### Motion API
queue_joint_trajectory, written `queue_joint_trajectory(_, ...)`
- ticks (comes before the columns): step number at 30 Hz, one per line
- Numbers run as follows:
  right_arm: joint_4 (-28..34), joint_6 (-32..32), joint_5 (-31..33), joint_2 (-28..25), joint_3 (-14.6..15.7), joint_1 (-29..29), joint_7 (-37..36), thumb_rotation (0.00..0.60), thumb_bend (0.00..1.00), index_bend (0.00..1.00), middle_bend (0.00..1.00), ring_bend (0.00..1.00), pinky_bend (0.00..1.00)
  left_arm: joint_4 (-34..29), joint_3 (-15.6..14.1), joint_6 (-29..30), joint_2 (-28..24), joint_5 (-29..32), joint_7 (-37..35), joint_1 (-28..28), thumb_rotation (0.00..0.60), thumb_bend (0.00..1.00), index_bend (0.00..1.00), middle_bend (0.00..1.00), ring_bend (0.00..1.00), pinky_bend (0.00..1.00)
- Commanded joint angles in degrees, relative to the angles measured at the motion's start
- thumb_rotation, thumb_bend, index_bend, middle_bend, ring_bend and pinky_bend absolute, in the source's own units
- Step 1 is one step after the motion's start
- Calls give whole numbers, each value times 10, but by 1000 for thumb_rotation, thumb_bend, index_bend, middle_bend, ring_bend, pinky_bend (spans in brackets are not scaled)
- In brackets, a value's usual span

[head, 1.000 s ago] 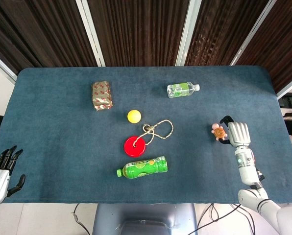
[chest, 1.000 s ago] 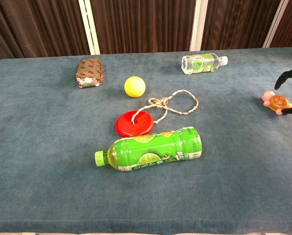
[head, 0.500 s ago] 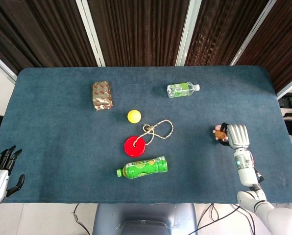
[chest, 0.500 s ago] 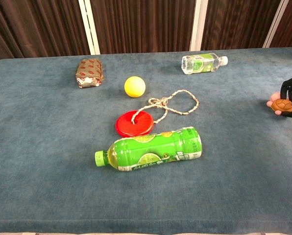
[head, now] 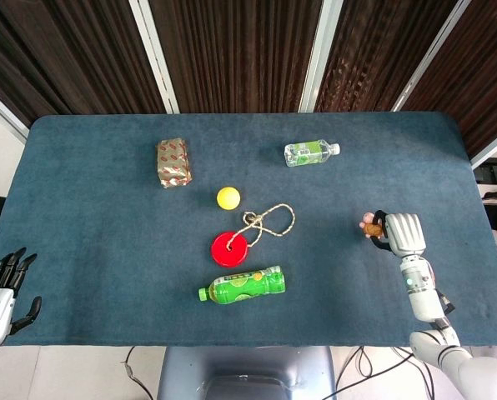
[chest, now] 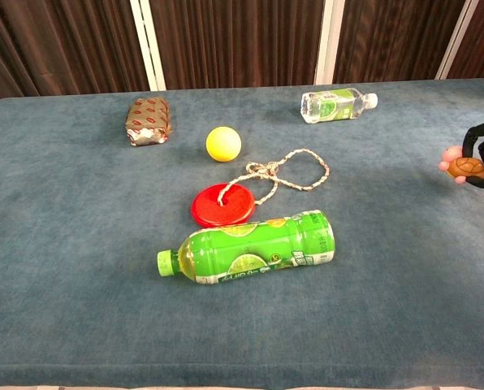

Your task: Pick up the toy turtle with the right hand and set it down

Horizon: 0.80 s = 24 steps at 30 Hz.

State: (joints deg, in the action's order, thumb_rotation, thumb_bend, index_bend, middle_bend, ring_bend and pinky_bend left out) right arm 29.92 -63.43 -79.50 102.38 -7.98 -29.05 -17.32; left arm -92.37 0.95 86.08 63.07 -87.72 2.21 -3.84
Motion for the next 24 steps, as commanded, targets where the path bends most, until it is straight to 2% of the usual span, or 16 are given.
queue_joint_trajectory(1, 20, -11, -10, -10, 6, 7, -16, 600, 663, 1000, 869, 1000, 1000, -1, 0, 0, 0, 0, 1, 0, 600, 424, 103, 0, 0, 228)
queue_joint_trajectory(2, 26, -11, -13, -14, 8, 8, -20, 600, 647, 996, 869, 997, 1000, -1, 0, 0, 0, 0, 1, 0, 600, 424, 103, 0, 0, 228)
queue_joint_trajectory(4, 45, -3, -18, -27, 16, 11, -27, 600, 576, 920, 845, 974, 1000, -1, 0, 0, 0, 0, 2, 0, 600, 424, 103, 0, 0, 228)
queue_joint_trajectory(6, 66, 14, -18, -41, 21, 13, -28, 600, 501, 771, 759, 941, 1000, 0, 0, 0, 0, -1, 1, 0, 600, 424, 103, 0, 0, 228)
queue_joint_trajectory(8, 98, 30, -14, -59, 23, 15, -24, 600, 420, 568, 607, 919, 1000, 0, 0, 1, 0, -1, 1, 0, 600, 424, 103, 0, 0, 228)
queue_joint_trajectory(11, 148, 41, -10, -86, 26, 20, -13, 600, 298, 353, 473, 899, 1000, 0, 0, 1, 1, -1, 1, 0, 600, 423, 103, 0, 0, 228)
queue_joint_trajectory(14, 200, 42, -4, -114, 26, 28, 9, 600, 193, 169, 404, 884, 1000, -1, 0, 1, 0, -1, 2, 0, 600, 423, 103, 0, 0, 228)
queue_joint_trajectory(17, 262, 39, 8, -147, 24, 38, 51, 600, 115, 25, 360, 876, 1000, -1, -1, 2, 1, -2, 2, 0, 600, 424, 103, 0, 0, 228)
queue_joint_trajectory(19, 311, 30, 15, -173, 23, 47, 79, 600, 94, 1, 346, 872, 1000, -1, -1, 1, 1, -2, 3, 0, 600, 425, 103, 0, 0, 228)
queue_joint_trajectory(24, 424, -12, 34, -233, 14, 76, 123, 600, 86, 11, 341, 836, 996, -2, -2, 1, 0, -4, 5, 0, 600, 424, 103, 0, 0, 228)
